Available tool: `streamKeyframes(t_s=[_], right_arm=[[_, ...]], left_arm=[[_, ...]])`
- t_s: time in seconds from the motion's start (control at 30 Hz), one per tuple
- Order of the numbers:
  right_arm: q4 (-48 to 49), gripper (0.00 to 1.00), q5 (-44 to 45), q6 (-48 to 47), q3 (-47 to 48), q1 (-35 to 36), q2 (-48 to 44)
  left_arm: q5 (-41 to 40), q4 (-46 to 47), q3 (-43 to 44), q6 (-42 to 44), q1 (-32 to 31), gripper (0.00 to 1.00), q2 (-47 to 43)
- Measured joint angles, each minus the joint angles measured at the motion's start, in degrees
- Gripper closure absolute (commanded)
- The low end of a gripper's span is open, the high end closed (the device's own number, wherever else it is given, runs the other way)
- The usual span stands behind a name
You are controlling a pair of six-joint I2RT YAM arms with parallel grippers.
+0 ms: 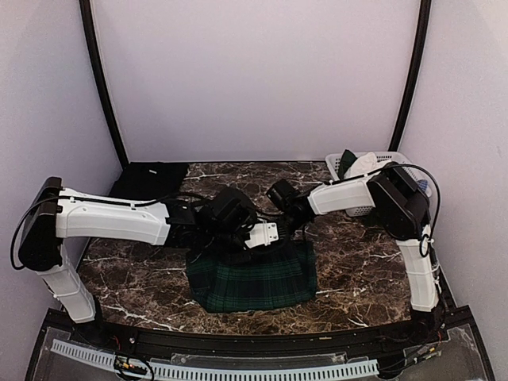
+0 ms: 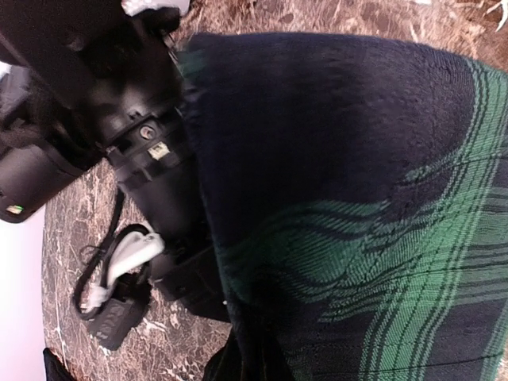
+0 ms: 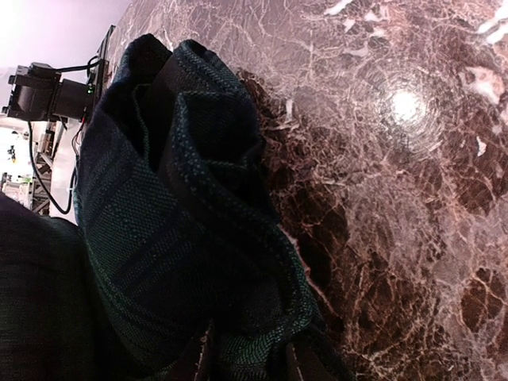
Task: Fold and stack the mixed laundry pile
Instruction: Fold the rectangle-folded skirt at the center of the board.
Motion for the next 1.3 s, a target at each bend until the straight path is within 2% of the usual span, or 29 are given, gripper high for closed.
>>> streamKeyframes(t_s=[0.07, 0.23, 0.3, 0.4, 0.5, 0.7, 1.03, 1.3], right_arm=[[-0.7, 0.64, 0.0, 0.3, 0.6, -0.3, 0.0], [-2.6, 0.55, -0.2, 1.6, 4.0, -2.5, -0.5], [-3.5, 0.58, 0.0, 2.1, 6.3, -4.2, -0.9], [-4.0, 0.70, 0.1, 2.9, 9.2, -6.7, -1.3], [-4.7, 0.77, 0.3, 3.3, 11.5, -8.6, -1.2], [-6.6, 0.79, -0.6, 2.4, 13.1, -9.2, 1.3], [-7.4, 0.95, -4.7, 0.8, 10.1, -6.7, 5.1], [-7.3, 0.95, -6.6, -0.7, 7.8, -6.1, 5.1]], left_arm=[[-0.8, 1.6, -0.9, 0.5, 0.0, 1.00, 1.0], [-1.9, 3.1, -2.1, 0.9, -0.4, 1.00, 1.6], [-2.3, 3.4, -2.1, 1.0, -0.7, 1.00, 1.6], [-2.7, 3.5, -2.1, 1.0, -1.0, 0.99, 1.6], [-3.1, 3.6, -2.1, 1.0, -1.0, 0.99, 1.6], [-3.5, 3.9, -2.1, 1.0, -1.0, 0.99, 1.6], [-4.1, 4.2, -2.0, 2.9, -0.3, 0.98, 1.6], [-4.4, 6.1, -0.9, 5.5, 1.5, 0.97, 2.1]])
